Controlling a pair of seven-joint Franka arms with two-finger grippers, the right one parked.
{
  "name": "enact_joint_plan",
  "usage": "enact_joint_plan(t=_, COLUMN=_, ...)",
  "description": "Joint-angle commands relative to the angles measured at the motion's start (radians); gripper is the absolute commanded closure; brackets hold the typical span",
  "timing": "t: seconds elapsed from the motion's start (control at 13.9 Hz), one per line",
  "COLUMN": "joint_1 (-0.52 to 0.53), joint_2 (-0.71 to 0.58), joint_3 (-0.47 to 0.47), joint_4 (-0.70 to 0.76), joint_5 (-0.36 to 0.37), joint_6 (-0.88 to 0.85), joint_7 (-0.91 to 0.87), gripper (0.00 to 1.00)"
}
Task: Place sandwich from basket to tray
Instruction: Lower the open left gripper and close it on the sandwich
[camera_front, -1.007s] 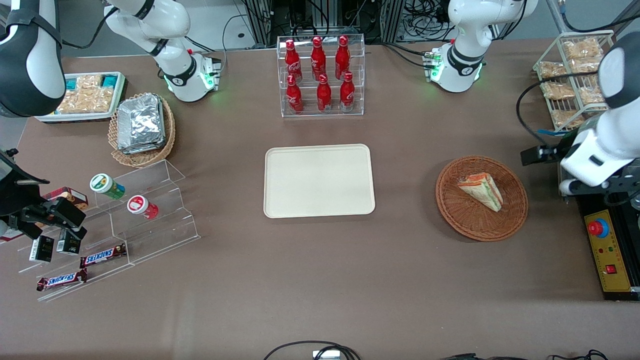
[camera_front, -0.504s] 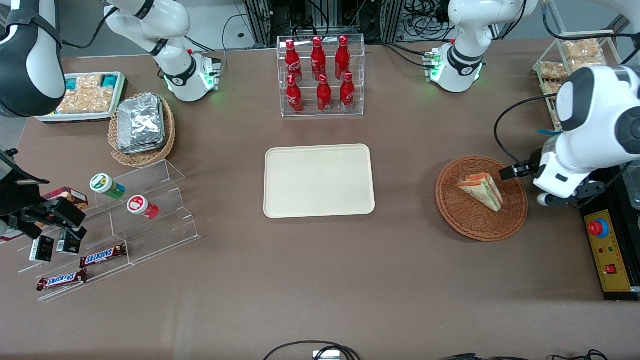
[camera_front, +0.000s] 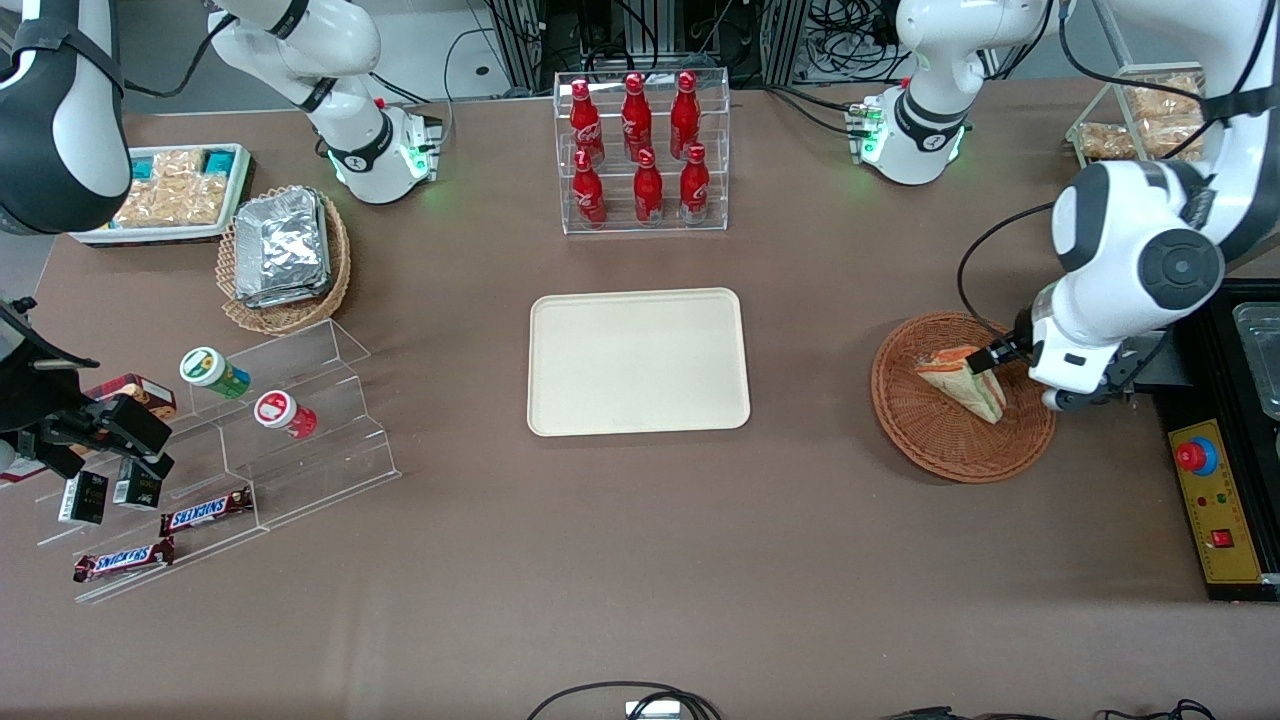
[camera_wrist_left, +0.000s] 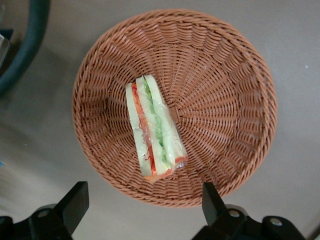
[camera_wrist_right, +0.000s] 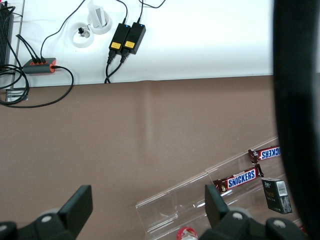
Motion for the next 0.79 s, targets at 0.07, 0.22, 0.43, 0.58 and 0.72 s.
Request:
enact_joint_plan(t=0.07, joint_1=-0.006, joint_2=-0.019, joint_3=-0.001, joint_4=-0.055, joint_5=0.015, joint_6=0.060, joint_7=-0.108, gripper=0.00)
enact_joint_plan(t=0.22, joint_1=-0.006, joint_2=-0.018, joint_3=-0.001, joint_4=-0.094, joint_5=0.017, joint_6=0.123, joint_7=-0.150, gripper=0.00)
enact_joint_plan(t=0.43, joint_1=-0.006, joint_2=-0.007, joint_3=0.001, joint_4=-0.138, joint_5=0.024, joint_6=0.201, joint_7=-0.187, gripper=0.00)
enact_joint_plan(t=0.58, joint_1=-0.005, joint_2=0.005, joint_3=0.001, joint_4=-0.161, joint_5=0.024, joint_6=0.246, joint_7=-0.193, gripper=0.00)
enact_joint_plan(t=0.72, joint_1=0.000, joint_2=0.018, joint_3=0.002, joint_4=-0.179, joint_5=0.033, joint_6=0.294, joint_7=-0.217, gripper=0.00)
